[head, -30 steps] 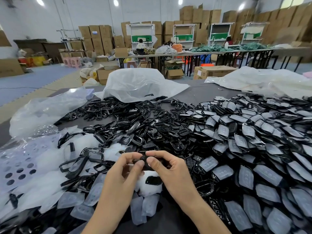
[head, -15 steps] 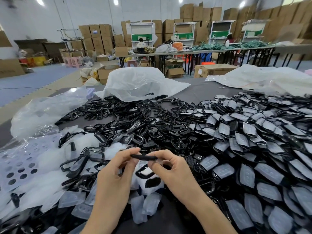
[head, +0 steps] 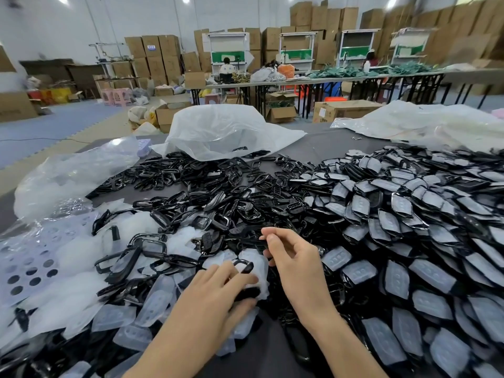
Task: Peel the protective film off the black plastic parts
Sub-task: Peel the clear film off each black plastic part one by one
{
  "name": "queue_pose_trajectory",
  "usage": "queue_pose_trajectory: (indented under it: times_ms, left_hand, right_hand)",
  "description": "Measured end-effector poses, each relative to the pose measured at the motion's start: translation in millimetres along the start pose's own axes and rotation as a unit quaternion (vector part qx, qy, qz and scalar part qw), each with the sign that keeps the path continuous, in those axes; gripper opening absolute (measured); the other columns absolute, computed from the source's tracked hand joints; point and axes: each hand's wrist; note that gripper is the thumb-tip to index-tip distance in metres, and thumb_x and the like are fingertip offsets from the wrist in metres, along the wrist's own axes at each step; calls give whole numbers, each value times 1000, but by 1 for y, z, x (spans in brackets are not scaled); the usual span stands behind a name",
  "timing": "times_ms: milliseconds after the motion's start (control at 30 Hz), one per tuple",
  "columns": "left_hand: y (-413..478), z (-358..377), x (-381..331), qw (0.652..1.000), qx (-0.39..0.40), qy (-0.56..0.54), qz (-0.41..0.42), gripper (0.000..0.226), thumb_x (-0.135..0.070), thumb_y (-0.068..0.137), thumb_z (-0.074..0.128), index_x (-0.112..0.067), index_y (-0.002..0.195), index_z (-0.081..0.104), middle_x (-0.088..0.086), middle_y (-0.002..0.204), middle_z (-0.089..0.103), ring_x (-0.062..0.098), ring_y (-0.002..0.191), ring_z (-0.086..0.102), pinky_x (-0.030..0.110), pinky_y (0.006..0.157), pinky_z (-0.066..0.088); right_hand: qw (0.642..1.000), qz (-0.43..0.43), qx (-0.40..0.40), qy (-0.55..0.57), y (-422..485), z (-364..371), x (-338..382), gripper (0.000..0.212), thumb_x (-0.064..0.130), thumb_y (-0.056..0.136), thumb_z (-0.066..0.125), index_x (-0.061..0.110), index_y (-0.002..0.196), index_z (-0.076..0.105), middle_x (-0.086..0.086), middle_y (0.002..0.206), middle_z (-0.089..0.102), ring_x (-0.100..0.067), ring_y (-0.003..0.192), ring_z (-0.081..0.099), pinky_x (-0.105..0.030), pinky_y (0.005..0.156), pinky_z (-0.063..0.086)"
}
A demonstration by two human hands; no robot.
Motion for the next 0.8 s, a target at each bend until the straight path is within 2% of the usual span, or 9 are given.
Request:
queue_pose_trajectory:
  times_ms: [100, 167, 233, 333, 400, 500, 633, 700, 800]
  left_hand:
    - [0, 3, 1, 1000, -9, -3, 5, 26, -28, 74, 87, -27, 94, 70, -13, 84, 61, 10, 75, 61, 23, 75, 40]
    - [0, 3, 0, 994, -26, -98, -31, 14, -21, 89, 72, -28, 102, 70, -16, 91, 59, 4, 82, 59, 18, 76, 41]
    - [2, 0, -2, 970, -72, -209, -98, 24, -17, 98, 57, -31, 111, 70, -19, 94, 56, -1, 84, 57, 10, 73, 41]
    - [7, -7, -4, 931, -140, -294, -166, 31, -23, 97, 48, -40, 114, 67, -18, 93, 54, 2, 83, 57, 7, 68, 39]
    - [8, -8, -2, 912, -165, -319, -199, 26, -24, 97, 52, -41, 110, 67, -20, 95, 59, 2, 87, 59, 7, 71, 41]
    - [7, -5, 4, 890, -186, -330, -253, 21, -20, 93, 64, -41, 93, 66, -22, 94, 64, 2, 89, 62, 8, 71, 43]
    - [7, -5, 7, 882, -200, -343, -254, 23, -18, 89, 68, -41, 88, 68, -20, 99, 59, 5, 93, 62, 10, 75, 46]
    - [6, -5, 8, 867, -181, -383, -261, 23, -17, 90, 68, -41, 89, 68, -12, 93, 67, 9, 86, 65, 12, 68, 49]
    - [7, -7, 8, 844, -172, -428, -275, 24, -16, 90, 69, -40, 90, 66, -4, 83, 68, 13, 74, 63, 12, 60, 47]
  right_hand:
    - [1000, -1, -15, 9, 2, -1, 0, 28, 15, 100, 59, 40, 96, 71, 13, 93, 75, -7, 81, 72, -22, 71, 56]
    - [1000, -2, -14, 22, 2, -2, 1, 33, 13, 99, 60, 45, 102, 67, 9, 93, 75, -10, 82, 73, -23, 72, 58]
    - [1000, 0, -9, 25, 2, -2, 1, 34, 15, 99, 60, 48, 107, 65, 7, 94, 76, -11, 83, 74, -24, 74, 59]
    - [999, 5, 18, 43, 0, 2, 2, 28, 17, 100, 60, 43, 105, 69, 6, 94, 77, -13, 84, 74, -24, 73, 58]
    - [998, 5, 41, 47, -3, 6, 2, 27, 16, 100, 60, 40, 107, 71, 5, 94, 77, -12, 85, 74, -23, 75, 58]
    - [997, 5, 74, 37, -7, 13, 2, 25, 21, 98, 64, 41, 112, 70, 8, 95, 77, -11, 86, 73, -21, 80, 56]
    - [995, 17, 87, 44, -11, 16, 3, 20, 22, 96, 67, 37, 107, 71, 9, 94, 77, -8, 83, 73, -18, 76, 54]
    - [994, 20, 92, 50, -12, 16, 5, 19, 19, 96, 67, 35, 102, 75, 8, 92, 77, -8, 80, 72, -15, 73, 53]
    - [992, 29, 106, 65, -11, 15, 7, 20, 17, 97, 65, 33, 101, 77, 3, 93, 77, -10, 78, 71, -18, 75, 54]
Point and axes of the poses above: each hand's wrist, its own y-axis towards the middle knuckle, its own z-axis out of the palm, x = y × z
